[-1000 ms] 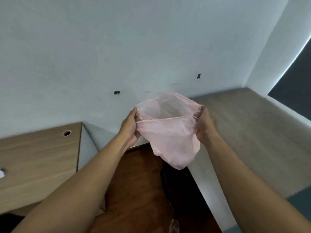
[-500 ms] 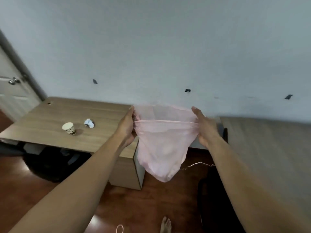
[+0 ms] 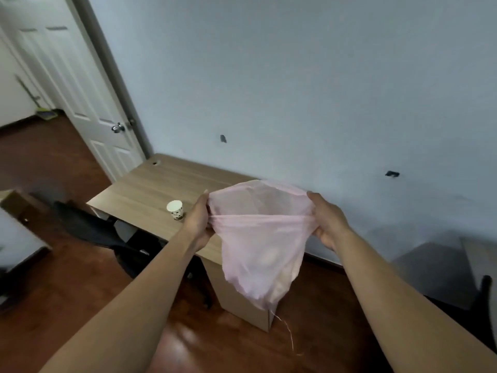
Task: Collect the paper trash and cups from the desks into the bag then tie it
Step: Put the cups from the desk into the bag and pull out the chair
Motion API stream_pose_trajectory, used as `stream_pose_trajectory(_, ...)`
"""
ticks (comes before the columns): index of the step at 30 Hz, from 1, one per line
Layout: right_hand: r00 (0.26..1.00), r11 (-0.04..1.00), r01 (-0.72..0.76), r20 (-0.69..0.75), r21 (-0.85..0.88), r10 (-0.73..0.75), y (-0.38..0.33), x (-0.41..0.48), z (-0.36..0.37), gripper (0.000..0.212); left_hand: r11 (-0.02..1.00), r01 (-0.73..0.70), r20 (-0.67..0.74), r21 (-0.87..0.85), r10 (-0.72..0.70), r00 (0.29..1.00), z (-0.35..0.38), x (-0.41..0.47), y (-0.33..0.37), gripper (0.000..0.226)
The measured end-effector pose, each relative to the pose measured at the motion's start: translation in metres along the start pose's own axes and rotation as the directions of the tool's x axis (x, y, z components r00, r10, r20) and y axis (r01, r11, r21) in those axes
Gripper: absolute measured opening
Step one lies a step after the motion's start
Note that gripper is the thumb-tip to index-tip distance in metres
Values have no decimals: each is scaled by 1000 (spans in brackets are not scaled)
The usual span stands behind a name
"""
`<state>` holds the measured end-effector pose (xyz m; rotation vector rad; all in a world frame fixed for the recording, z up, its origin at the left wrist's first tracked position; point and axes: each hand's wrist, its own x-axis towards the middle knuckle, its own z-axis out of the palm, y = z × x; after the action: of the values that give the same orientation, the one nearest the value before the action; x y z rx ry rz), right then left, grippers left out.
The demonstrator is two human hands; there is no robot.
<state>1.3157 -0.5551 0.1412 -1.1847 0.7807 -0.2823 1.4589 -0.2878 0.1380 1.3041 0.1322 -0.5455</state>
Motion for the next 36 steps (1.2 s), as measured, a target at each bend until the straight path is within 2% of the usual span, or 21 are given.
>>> stream_pose_trajectory(4,999,1000,-17,47,-5,17,-8,42,37,37,1000,-7,-137,28,11,991,-23,39,16,40)
stream_pose_trajectory(6,999,1000,-4,53,-22,5,-15,66,58,35,995,-15,-170,102,32,985,-34,63,27,37)
stream_pose_trajectory(9,998,998,-8,58,-55,12,-20,98,89,34,972,47,-201,230,0,980,-59,103,39,31)
stream_pose_trajectory(13,999,996,-17,30,-85,20,-20,150,128,38,946,99,-177,309,-45,983,-89,167,48,48)
stream_pose_trajectory(17,999,986,-33,-43,-163,26,-9,196,161,26,932,145,-129,333,-108,986,-110,234,42,40)
stream_pose_trajectory(19,992,975,-55,-121,-214,29,3,209,176,22,908,190,-116,372,-158,981,-121,267,36,47)
stream_pose_trajectory(22,970,944,-104,-243,-313,27,24,224,193,34,877,247,-59,413,-245,968,-143,314,25,54)
stream_pose_trajectory(24,955,937,-132,-294,-322,33,36,233,205,39,854,277,-50,440,-285,957,-161,340,22,49)
stream_pose_trajectory(27,938,924,-154,-346,-349,25,50,246,225,45,803,326,-58,499,-345,937,-187,369,28,25)
stream_pose_trajectory(30,937,899,-164,-350,-407,13,53,256,246,41,792,323,-10,518,-371,928,-207,400,45,23)
stream_pose_trajectory(32,939,886,-159,-343,-436,0,54,263,254,43,834,283,20,474,-332,943,-219,417,51,21)
stream_pose_trajectory(33,942,883,-152,-336,-444,-7,54,266,257,44,831,221,6,510,-260,966,-228,428,51,21)
stream_pose_trajectory(34,943,882,-153,-332,-447,-5,52,268,260,44,779,132,-39,614,-137,990,-238,438,48,22)
stream_pose_trajectory(36,941,888,-161,-337,-431,7,54,271,265,43,542,30,-103,840,105,989,-261,460,36,32)
